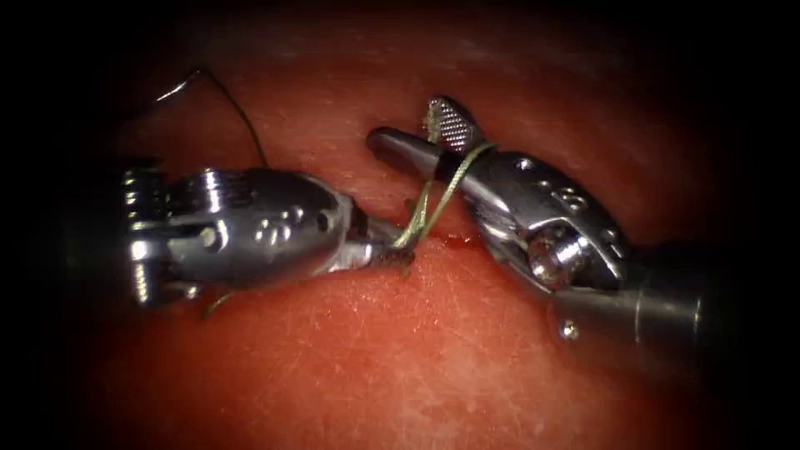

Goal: Wound Closure

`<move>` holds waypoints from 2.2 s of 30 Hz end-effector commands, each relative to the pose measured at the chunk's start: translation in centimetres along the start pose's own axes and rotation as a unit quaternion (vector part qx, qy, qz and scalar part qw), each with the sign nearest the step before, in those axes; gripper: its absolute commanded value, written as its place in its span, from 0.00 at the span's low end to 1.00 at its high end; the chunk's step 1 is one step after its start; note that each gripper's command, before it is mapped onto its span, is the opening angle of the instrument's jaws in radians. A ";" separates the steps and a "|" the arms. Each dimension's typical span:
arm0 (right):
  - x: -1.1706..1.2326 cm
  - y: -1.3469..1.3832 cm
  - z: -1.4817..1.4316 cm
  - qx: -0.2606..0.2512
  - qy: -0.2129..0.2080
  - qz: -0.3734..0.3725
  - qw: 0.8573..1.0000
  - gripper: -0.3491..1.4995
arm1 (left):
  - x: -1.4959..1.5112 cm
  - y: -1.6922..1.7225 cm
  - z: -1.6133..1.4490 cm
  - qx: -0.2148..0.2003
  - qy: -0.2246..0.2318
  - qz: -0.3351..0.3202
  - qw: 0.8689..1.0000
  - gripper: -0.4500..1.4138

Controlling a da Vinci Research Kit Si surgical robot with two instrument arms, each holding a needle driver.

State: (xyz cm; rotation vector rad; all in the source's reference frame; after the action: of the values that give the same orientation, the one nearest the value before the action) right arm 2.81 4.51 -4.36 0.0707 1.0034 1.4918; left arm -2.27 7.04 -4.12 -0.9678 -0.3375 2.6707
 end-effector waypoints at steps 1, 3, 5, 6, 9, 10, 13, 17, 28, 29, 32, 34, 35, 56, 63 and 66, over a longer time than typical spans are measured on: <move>-0.06 -0.04 0.05 0.022 -0.011 0.000 1.000 0.03 | -0.01 -0.02 0.06 0.001 -0.002 0.001 1.000 0.05; -0.06 -0.06 0.01 0.041 -0.022 -0.003 0.999 0.00 | -0.03 -0.04 0.05 0.001 -0.002 0.002 1.000 0.05; -0.05 -0.09 -0.04 0.047 -0.017 -0.010 0.999 0.00 | -0.05 -0.07 0.03 0.002 -0.002 0.003 1.000 0.05; -0.03 -0.12 -0.07 0.054 -0.016 -0.019 0.998 0.00 | -0.07 -0.09 0.01 0.002 -0.002 0.003 1.000 0.05; 0.06 -0.26 -0.20 0.065 -0.003 -0.048 0.997 0.00 | -0.13 -0.28 -0.10 0.004 -0.003 0.000 1.000 0.05; 0.12 -0.32 -0.29 0.066 0.006 -0.068 0.996 0.00 | -0.18 -0.41 -0.18 0.007 -0.005 -0.004 1.000 0.05; 0.28 -0.48 -0.47 0.071 0.024 -0.108 0.991 0.00 | -0.30 -0.77 -0.34 0.017 -0.008 -0.020 1.000 0.05; 0.30 -0.57 -0.53 0.080 0.038 -0.149 0.985 0.00 | -0.42 -1.34 -0.35 0.022 -0.015 -0.035 0.999 0.05; -0.22 -0.09 -0.48 0.122 0.018 -0.198 0.972 0.00 | -0.47 -2.39 0.16 0.022 -0.045 -0.050 0.997 0.05; -0.21 -0.08 -0.50 0.124 0.021 -0.204 0.971 0.00 | -0.48 -2.41 0.21 0.022 -0.047 -0.050 0.997 0.05; -0.22 -0.04 -0.65 0.135 0.034 -0.238 0.961 0.00 | -0.51 -2.50 0.33 0.021 -0.048 -0.053 0.997 0.05; -0.26 -0.03 -0.67 0.138 0.048 -0.267 0.953 0.00 | -0.52 -2.63 0.38 0.024 -0.048 -0.055 0.997 0.05; -0.27 -0.03 -0.67 0.146 0.053 -0.273 0.949 0.00 | -0.52 -2.67 0.39 0.024 -0.049 -0.055 0.997 0.05; -0.63 -0.28 -0.48 0.200 0.027 -0.307 0.930 0.00 | -0.70 -2.95 0.50 0.049 -0.068 -0.052 0.995 0.05; -0.62 -0.34 -0.42 0.205 0.022 -0.307 0.929 0.00 | -0.58 -3.11 0.27 0.059 -0.071 -0.059 0.994 0.05; -0.47 -0.36 -0.43 0.207 0.023 -0.284 0.936 0.36 | -0.58 -3.05 0.16 0.057 -0.064 -0.060 0.994 0.05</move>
State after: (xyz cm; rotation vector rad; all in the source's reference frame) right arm 2.85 3.90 -4.72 0.0470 1.2445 0.7571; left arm -1.34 9.59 -2.83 -0.7286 -0.2595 2.6095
